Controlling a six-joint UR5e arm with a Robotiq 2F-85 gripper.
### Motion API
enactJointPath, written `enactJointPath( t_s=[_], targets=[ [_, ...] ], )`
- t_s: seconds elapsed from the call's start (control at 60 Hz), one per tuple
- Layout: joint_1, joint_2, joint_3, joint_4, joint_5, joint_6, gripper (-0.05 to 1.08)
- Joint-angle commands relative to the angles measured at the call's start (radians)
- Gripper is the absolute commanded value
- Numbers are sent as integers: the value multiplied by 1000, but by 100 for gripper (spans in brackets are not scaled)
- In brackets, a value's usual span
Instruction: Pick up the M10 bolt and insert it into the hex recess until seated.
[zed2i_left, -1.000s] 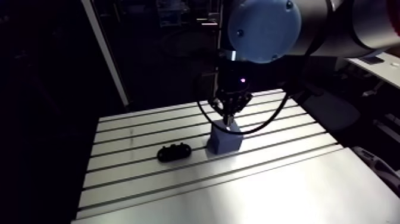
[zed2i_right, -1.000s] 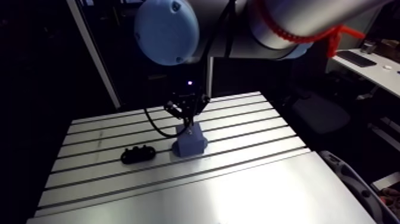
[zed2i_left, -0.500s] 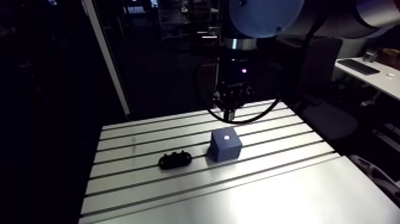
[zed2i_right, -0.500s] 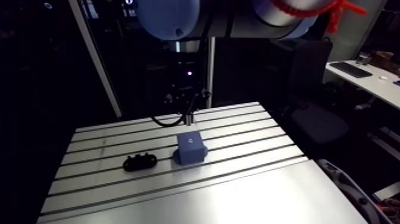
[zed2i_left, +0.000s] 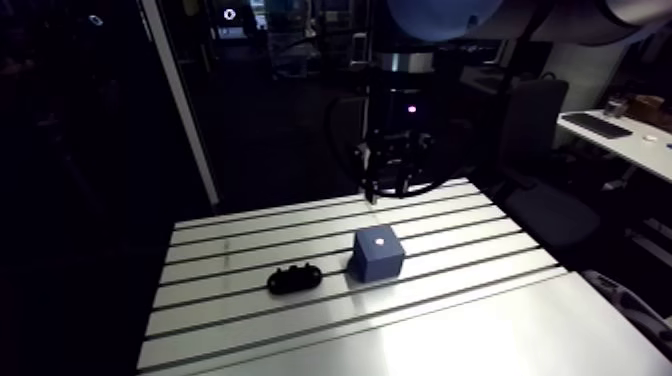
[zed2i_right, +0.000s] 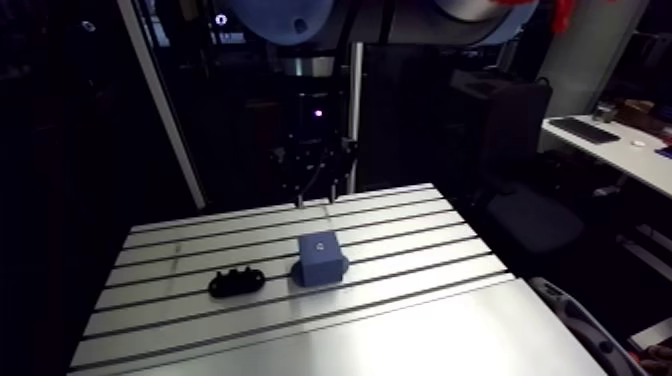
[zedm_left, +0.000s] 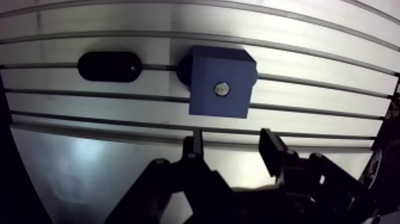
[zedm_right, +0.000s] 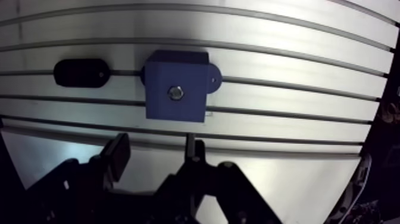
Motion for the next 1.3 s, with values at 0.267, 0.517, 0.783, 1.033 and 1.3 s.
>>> enactJointPath(
  t_s=[0.267, 0.517, 0.783, 1.033, 1.3],
  targets=[
    [19, -19, -250, 257, 8, 59, 1],
    [50, -14, -372, 358, 21, 85, 1],
    [111, -18, -375, 352, 19, 158, 1],
    [175, -31, -376, 326, 12, 232, 1],
    [177, -88, -358, 324, 14, 310, 1]
  ],
)
